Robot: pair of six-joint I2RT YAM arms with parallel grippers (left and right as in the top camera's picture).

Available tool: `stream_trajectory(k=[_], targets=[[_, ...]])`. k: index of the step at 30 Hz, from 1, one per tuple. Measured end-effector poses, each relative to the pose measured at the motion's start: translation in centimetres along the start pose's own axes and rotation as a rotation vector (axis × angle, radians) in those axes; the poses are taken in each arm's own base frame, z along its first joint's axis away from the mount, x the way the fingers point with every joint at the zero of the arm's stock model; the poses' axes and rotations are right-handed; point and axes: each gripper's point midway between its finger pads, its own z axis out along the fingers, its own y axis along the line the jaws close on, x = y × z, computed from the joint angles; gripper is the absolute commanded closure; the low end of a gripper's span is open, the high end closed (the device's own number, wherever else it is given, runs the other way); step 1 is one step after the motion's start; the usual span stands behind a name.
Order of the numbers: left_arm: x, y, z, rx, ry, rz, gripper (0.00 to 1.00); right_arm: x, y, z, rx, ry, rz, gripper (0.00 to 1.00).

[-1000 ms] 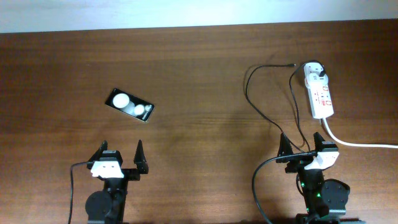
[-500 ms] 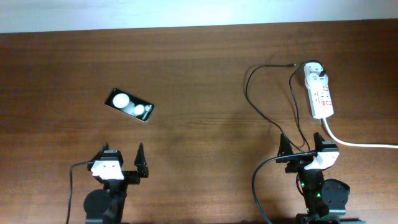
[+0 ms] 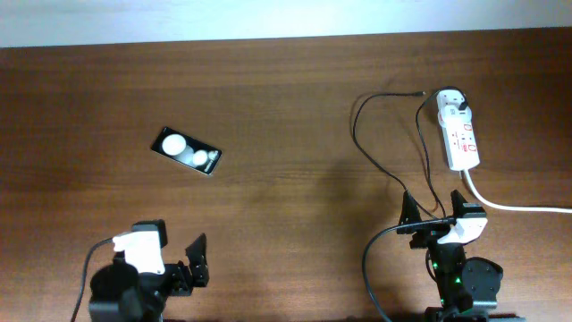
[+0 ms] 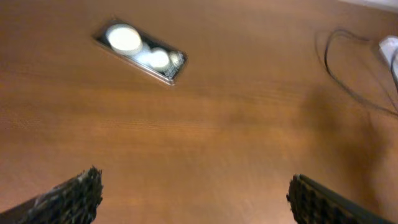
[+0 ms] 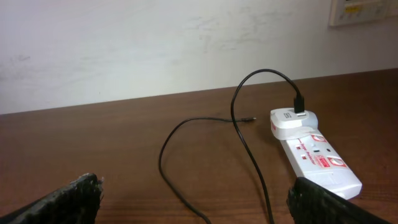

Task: Plug charger to phone and switch on socket
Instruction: 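Move the left gripper forward over the black phone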

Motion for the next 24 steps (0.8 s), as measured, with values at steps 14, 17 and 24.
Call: stream_trajectory(k=[14,17,24], targets=[[2.8,-6.7,1.6,0.371,0.407,-0.151,0.00,0.0,0.0,0.0,0.000,0.000,-0.001,0.01],[2.4,-6.8,1.7,0.382,0.390,-0.156,0.00,0.0,0.0,0.0,0.000,0.000,-0.001,0.01],[3.1,-2.8,4.1,0.097,0.449,-0.338,0.06,0.0,0.0,0.0,0.000,0.000,-0.001,0.01]])
